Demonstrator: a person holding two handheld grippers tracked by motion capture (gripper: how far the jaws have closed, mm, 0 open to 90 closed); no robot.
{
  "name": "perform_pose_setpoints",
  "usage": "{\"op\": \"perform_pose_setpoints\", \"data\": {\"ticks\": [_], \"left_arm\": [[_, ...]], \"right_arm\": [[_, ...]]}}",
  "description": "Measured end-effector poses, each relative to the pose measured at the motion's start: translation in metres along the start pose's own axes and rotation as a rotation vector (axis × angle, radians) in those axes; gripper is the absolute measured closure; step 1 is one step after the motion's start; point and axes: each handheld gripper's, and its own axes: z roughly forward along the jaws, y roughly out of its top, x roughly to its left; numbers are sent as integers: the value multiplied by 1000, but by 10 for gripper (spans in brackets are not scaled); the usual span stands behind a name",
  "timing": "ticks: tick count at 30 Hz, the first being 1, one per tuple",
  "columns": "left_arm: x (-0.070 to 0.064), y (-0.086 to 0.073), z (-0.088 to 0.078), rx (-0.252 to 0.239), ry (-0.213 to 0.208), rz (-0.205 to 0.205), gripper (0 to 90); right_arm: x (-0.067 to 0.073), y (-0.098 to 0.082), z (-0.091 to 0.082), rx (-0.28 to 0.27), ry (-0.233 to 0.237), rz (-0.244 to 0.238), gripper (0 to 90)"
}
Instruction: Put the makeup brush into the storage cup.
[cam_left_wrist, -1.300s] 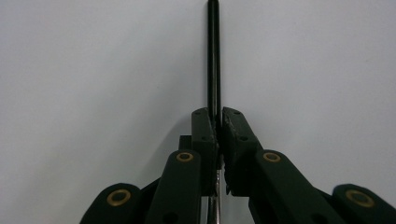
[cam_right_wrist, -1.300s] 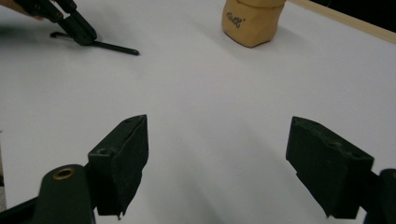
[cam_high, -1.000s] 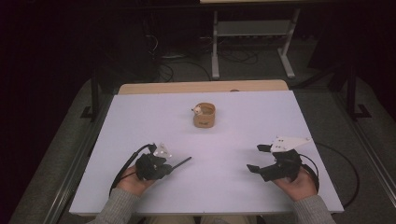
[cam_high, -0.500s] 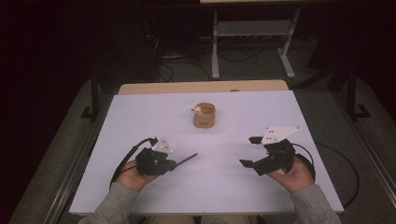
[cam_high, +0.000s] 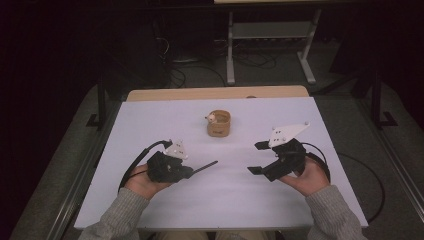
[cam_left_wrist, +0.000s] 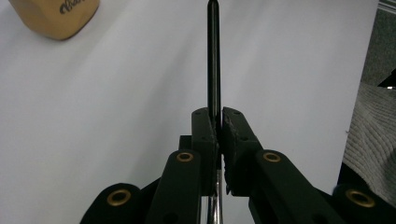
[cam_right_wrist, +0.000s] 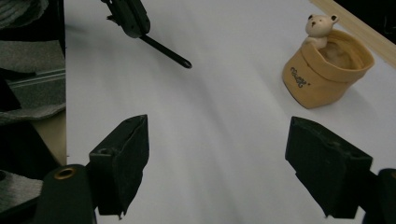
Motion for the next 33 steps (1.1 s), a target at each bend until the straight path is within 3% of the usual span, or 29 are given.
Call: {"op": "perform_pose_setpoints", "data": {"ticks": [12,19,20,26,33], "left_arm": [[-5,17,-2,-5,-40,61,842],[-8,21,2,1,-59,89,842],[-9,22,3,8,-83,97,843],[-15,26,8,7,-91,122,843],[-20,31,10,-5,-129,152,842]], "right_arm": [[4,26,20,64,86,-81,260],[6,35,33,103,141,-102,289],[7,38,38,114,162,-109,296],[12,44,48,143,208,-146,346],[19,45,59,188,269,-179,428]]}}
